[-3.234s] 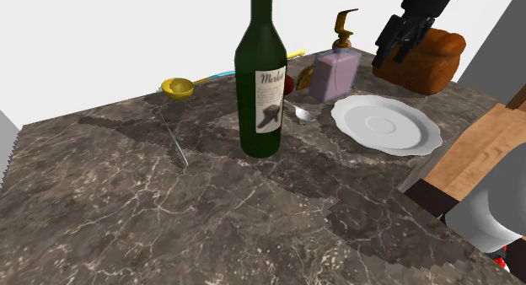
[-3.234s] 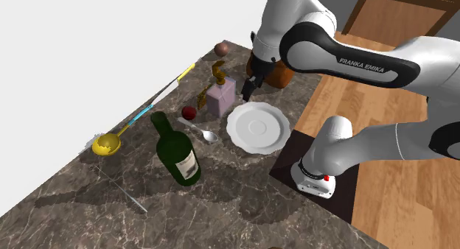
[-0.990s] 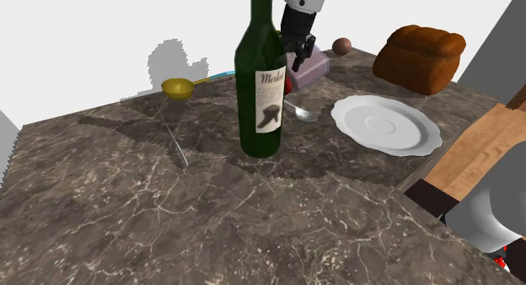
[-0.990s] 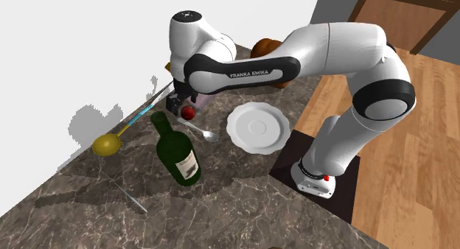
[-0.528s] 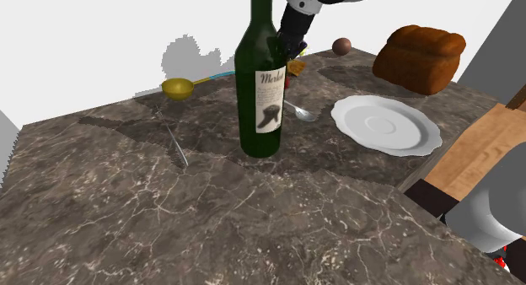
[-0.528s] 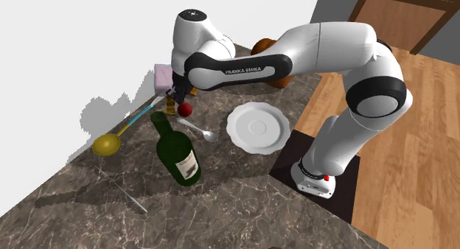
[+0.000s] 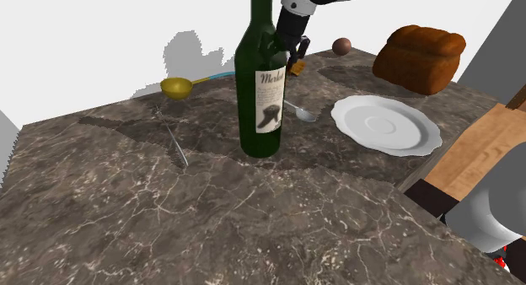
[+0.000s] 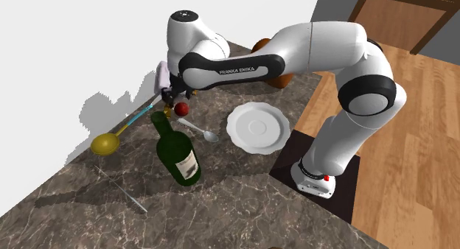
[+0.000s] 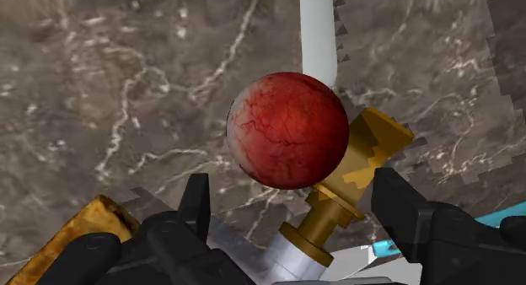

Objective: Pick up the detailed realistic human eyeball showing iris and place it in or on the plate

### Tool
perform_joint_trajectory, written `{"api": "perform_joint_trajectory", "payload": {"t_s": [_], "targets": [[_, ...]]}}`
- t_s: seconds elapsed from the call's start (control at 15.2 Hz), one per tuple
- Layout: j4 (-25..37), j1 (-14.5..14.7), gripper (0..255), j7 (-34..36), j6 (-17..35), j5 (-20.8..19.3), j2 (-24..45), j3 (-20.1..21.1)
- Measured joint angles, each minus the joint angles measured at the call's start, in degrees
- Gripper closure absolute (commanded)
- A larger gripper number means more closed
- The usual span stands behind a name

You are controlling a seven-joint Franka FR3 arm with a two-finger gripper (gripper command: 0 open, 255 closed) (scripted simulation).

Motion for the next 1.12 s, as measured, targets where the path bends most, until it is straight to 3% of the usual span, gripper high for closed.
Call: {"api": "perform_joint_trajectory", "payload": {"t_s": [0.07,0.2,0.99,1.06,1.12], "targets": [[0.7,0.2,0,6.0,-2.5,-0.7,0.2,0.4],[0.9,0.4,0,10.9,-3.8,-1.3,0.6,0.7],[-1.8,0.6,0,12.9,-0.2,-1.8,2.1,0.9],[-1.8,0.6,255,12.9,-0.2,-1.8,2.1,0.9],[-1.8,0.6,255,12.9,-0.1,-1.8,2.1,0.9]]}}
